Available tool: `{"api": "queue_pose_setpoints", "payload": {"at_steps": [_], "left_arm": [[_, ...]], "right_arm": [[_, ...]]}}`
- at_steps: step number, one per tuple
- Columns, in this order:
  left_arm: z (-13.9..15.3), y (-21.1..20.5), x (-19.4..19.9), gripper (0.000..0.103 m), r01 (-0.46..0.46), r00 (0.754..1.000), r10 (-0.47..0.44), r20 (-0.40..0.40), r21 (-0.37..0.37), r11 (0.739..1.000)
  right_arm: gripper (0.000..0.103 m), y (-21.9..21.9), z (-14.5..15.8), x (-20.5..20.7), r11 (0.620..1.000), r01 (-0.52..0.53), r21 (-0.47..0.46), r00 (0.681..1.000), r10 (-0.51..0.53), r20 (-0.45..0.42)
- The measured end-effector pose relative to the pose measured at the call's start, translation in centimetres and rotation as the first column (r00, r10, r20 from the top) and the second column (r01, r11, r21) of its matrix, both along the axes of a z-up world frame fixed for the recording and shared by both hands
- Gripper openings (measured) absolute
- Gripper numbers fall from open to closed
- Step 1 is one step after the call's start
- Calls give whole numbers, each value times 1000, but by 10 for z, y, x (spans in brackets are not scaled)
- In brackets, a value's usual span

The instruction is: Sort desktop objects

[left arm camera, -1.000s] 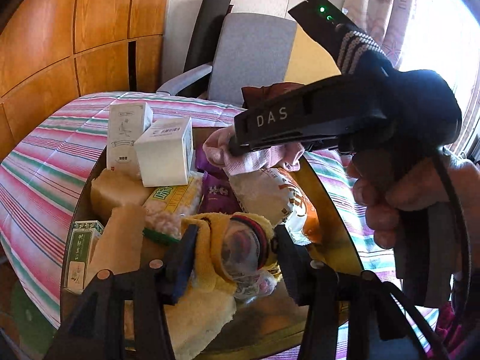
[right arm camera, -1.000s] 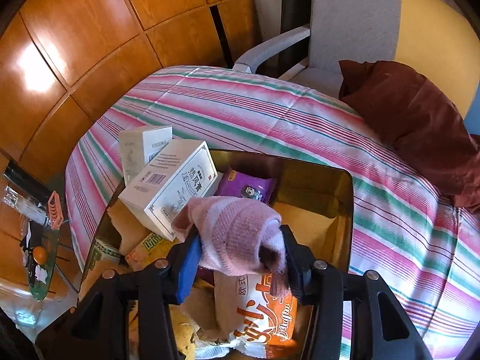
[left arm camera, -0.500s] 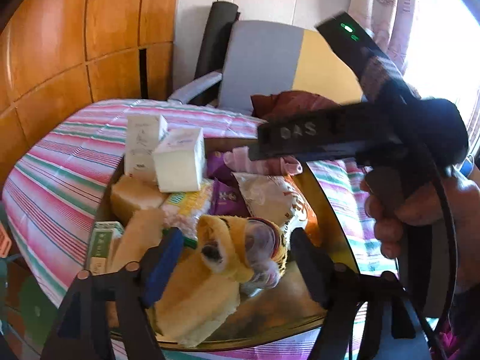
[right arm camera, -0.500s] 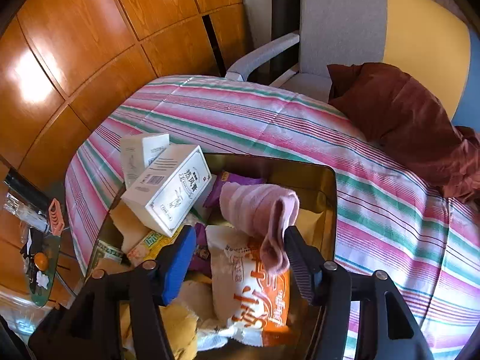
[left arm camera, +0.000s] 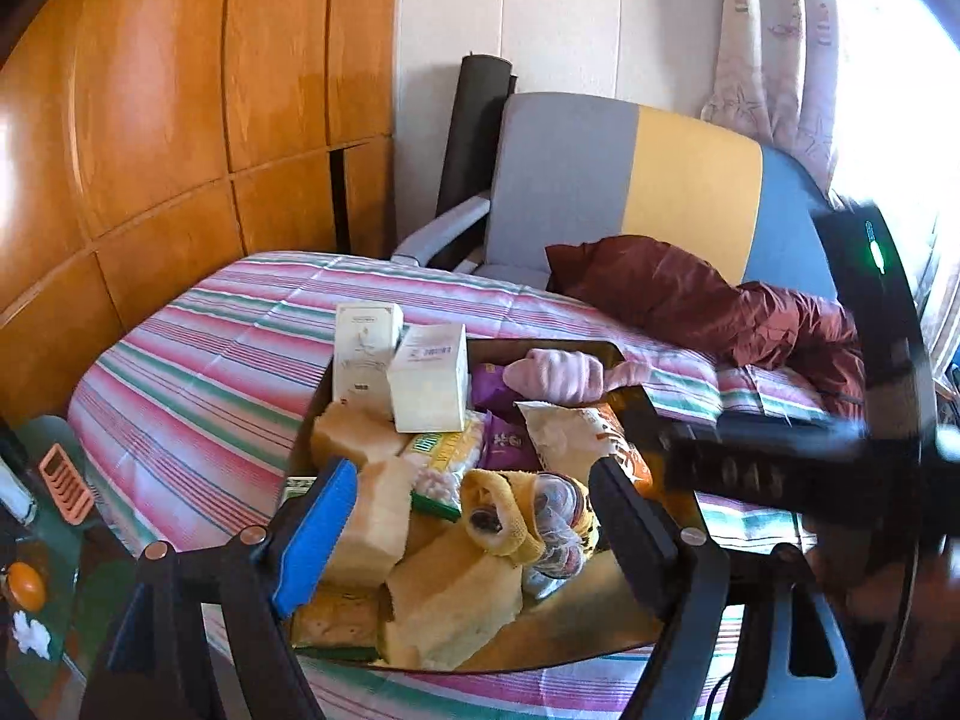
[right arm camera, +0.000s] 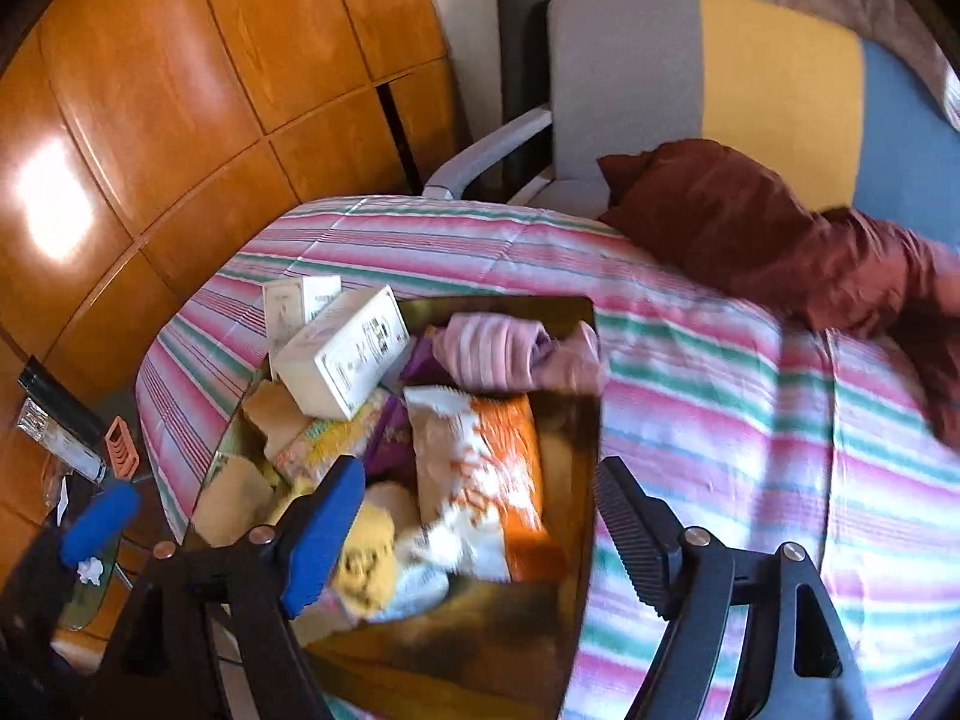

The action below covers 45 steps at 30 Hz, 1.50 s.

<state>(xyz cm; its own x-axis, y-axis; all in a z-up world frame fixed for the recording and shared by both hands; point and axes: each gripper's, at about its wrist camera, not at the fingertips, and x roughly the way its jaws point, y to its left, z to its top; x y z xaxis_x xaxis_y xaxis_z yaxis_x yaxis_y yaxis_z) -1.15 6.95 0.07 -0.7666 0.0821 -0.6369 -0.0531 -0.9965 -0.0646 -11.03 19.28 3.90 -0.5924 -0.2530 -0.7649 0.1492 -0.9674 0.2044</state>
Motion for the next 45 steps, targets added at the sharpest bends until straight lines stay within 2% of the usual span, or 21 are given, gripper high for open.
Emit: {"api": "queue_pose_setpoints", "payload": {"at_steps": [5,7,10,13,16,19,20,25,37,45], "left_arm": [[11,2,5,81,-6,1000,6,6,-12,1000],[14,6,7,81,-36,999,37,6,-60,998],[16,11,14,75,-56,998,53,-26,-106,993],[16,12,18,73,-47,999,45,-26,-78,996],[13,8,21,66,-76,997,75,-21,-50,996],[6,4,18,62,-84,996,84,12,-15,996],[4,3,17,58,-83,996,83,23,-9,997],[-6,0,14,52,-85,994,83,71,17,996],[-5,-4,15,51,-116,992,115,57,14,993],[-2,-8,14,51,-120,991,117,65,33,992]], "right_arm": [[80,12,-9,31,999,47,20,999,-47,-4],[80,12,-12,41,998,50,36,999,-49,-11],[80,13,-14,55,997,59,49,998,-58,-25],[80,11,-15,67,996,66,64,997,-63,-42],[80,7,-14,80,993,70,99,995,-63,-72],[82,0,-13,91,986,73,152,992,-56,-113],[82,-1,-14,93,985,75,157,991,-56,-120],[82,-5,-17,99,982,83,171,990,-61,-130],[86,-24,-15,97,972,61,225,989,-28,-147],[86,-29,-14,94,974,50,221,990,-19,-140]]}}
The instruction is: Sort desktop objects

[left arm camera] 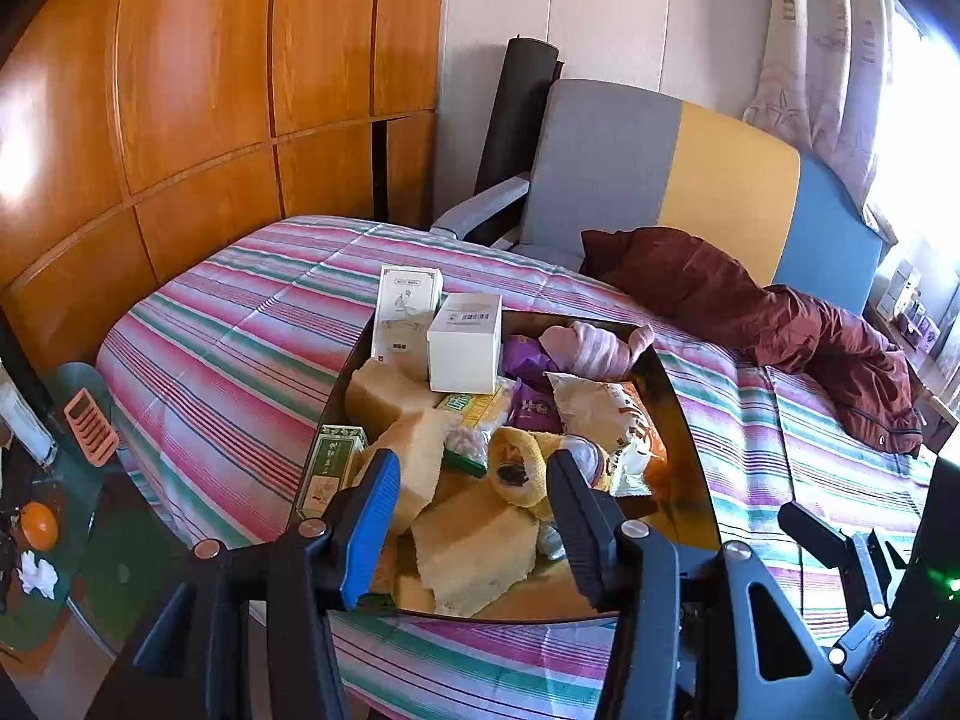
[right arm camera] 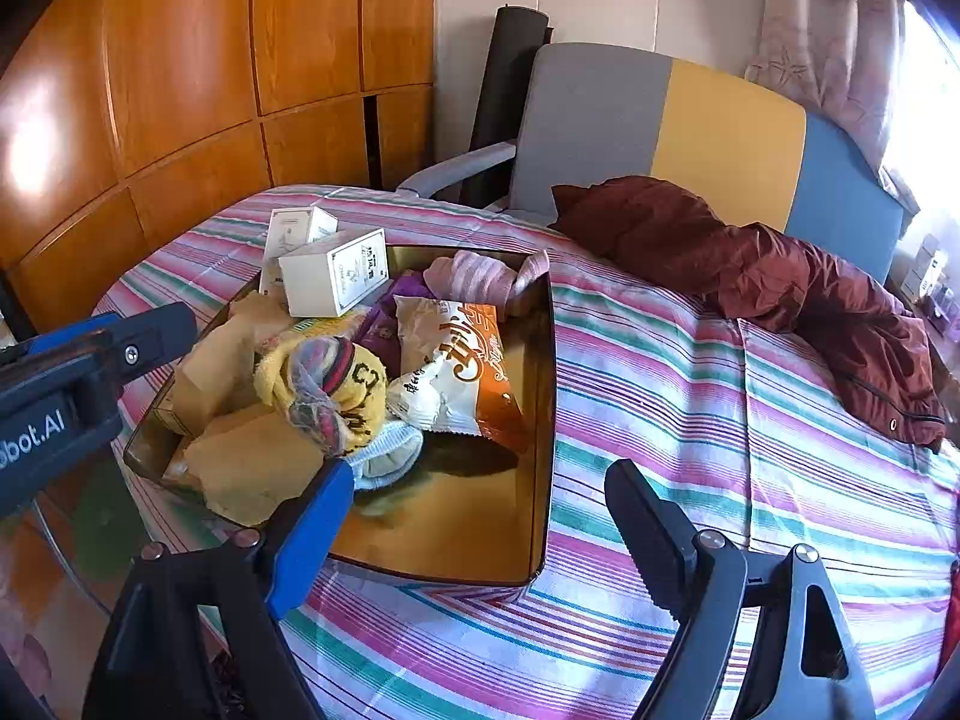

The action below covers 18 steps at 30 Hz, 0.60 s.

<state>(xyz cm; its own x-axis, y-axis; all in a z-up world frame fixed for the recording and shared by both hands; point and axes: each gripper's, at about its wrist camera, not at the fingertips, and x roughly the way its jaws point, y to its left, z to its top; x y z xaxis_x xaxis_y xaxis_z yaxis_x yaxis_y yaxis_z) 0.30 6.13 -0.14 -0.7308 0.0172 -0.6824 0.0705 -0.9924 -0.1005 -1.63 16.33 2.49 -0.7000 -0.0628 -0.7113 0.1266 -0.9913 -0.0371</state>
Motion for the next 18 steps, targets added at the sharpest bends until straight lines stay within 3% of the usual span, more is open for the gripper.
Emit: {"api": "queue_pose_setpoints", "payload": {"at_steps": [18], "left_arm": [[-11,-2,-7,51,5,998,-4,63,-5,1000]], "right_arm": [[89,0,1,-6,1000,-6,-11,1000,6,-7]]}}
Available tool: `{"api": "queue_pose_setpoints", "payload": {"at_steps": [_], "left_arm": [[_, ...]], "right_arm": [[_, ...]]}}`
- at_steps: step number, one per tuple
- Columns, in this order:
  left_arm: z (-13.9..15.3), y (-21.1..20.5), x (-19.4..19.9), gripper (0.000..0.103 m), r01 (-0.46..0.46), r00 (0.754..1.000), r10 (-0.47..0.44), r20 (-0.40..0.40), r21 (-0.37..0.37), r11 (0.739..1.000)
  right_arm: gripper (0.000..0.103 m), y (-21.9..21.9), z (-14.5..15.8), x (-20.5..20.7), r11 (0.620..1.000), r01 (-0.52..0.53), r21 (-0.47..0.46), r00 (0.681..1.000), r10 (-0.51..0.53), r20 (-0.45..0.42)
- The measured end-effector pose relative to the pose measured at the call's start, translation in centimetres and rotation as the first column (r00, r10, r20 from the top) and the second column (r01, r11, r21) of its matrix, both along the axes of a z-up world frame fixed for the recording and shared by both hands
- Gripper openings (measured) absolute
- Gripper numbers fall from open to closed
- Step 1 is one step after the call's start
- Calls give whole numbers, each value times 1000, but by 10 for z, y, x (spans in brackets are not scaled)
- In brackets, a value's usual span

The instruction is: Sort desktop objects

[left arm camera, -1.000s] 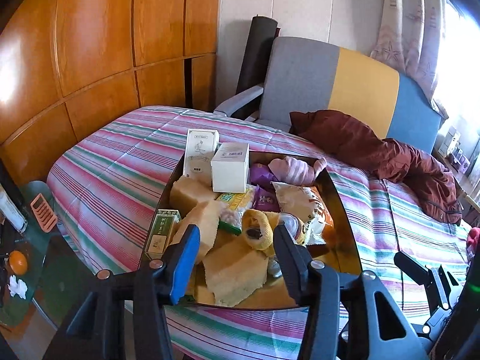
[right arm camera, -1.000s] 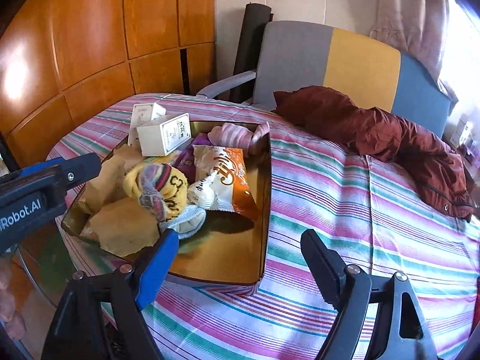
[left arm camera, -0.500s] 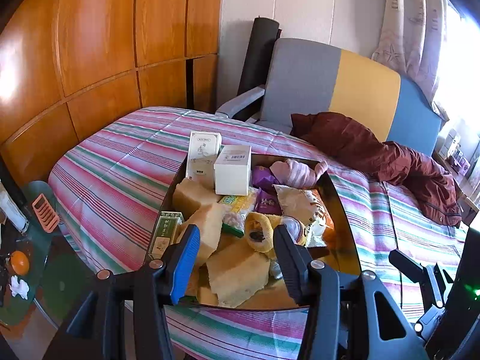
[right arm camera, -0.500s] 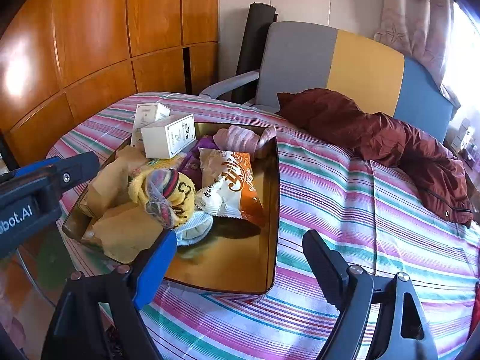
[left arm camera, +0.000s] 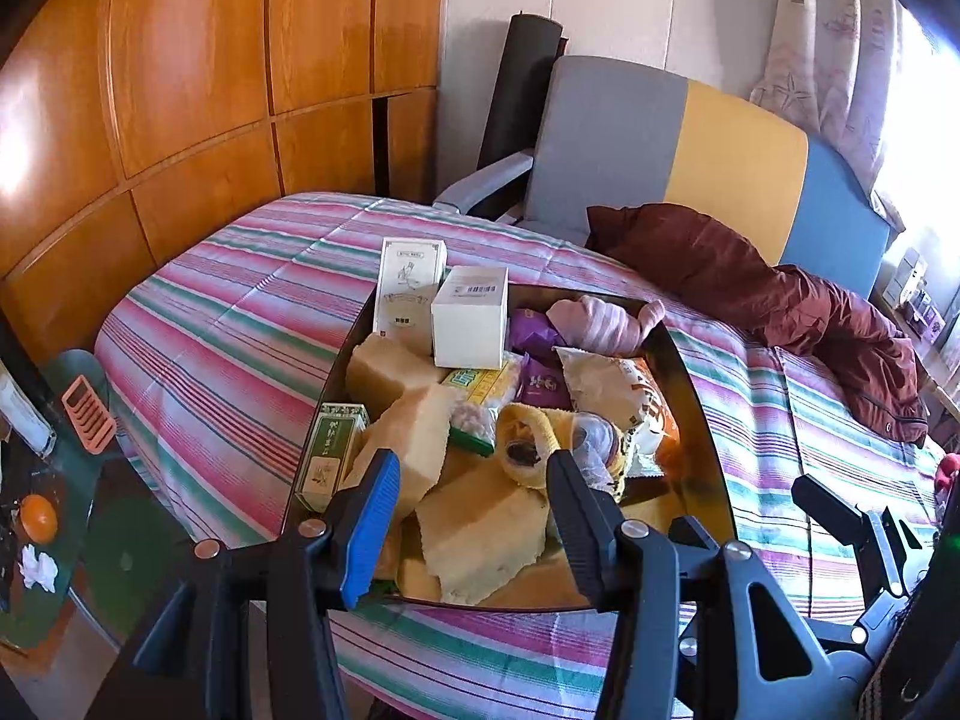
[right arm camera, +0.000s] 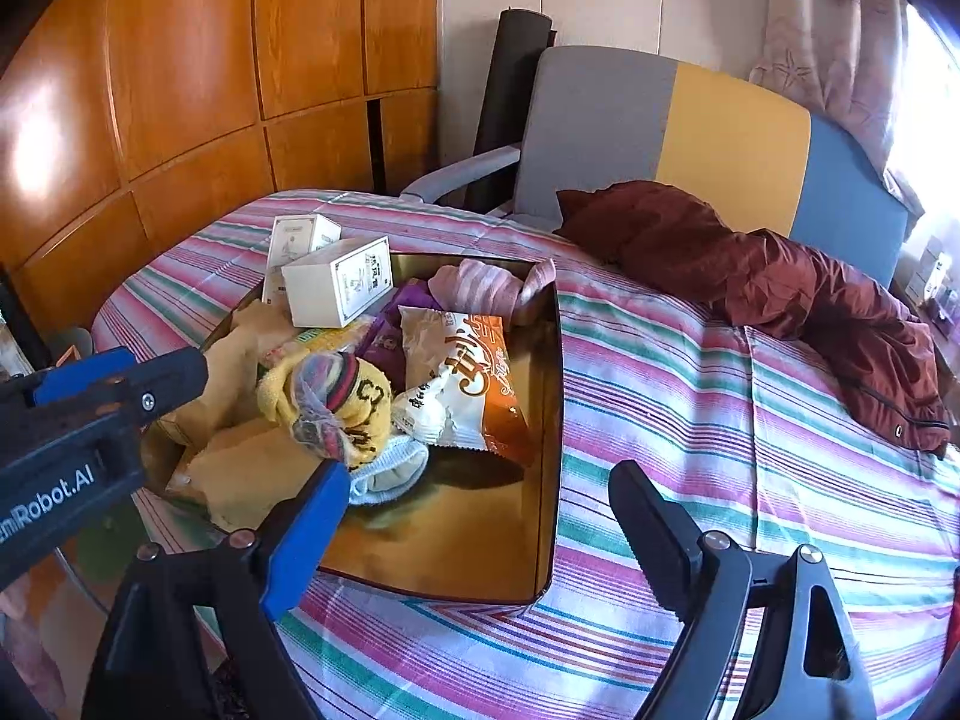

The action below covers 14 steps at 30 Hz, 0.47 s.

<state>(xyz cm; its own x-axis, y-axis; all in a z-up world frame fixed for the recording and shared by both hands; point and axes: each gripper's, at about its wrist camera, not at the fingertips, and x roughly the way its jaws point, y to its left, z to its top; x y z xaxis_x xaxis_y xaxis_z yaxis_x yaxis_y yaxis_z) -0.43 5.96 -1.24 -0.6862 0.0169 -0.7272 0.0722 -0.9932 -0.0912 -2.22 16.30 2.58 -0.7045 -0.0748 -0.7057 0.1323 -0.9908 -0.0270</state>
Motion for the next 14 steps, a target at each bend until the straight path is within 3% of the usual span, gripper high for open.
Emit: {"api": "queue_pose_setpoints", "payload": {"at_steps": [4,8,14], "left_arm": [[0,0,1,51,-1,1000,1,-6,-15,1000],[1,-1,2,45,-1,1000,0,-20,-27,1000],[0,-6,1,45,1,1000,-1,-11,-4,1000]], "right_arm": [[89,0,0,0,1000,-3,-2,1000,3,1],[89,-2,0,-1,1000,-9,0,1000,9,-3],[89,-4,1,-2,1000,-11,2,1000,11,-9]]}}
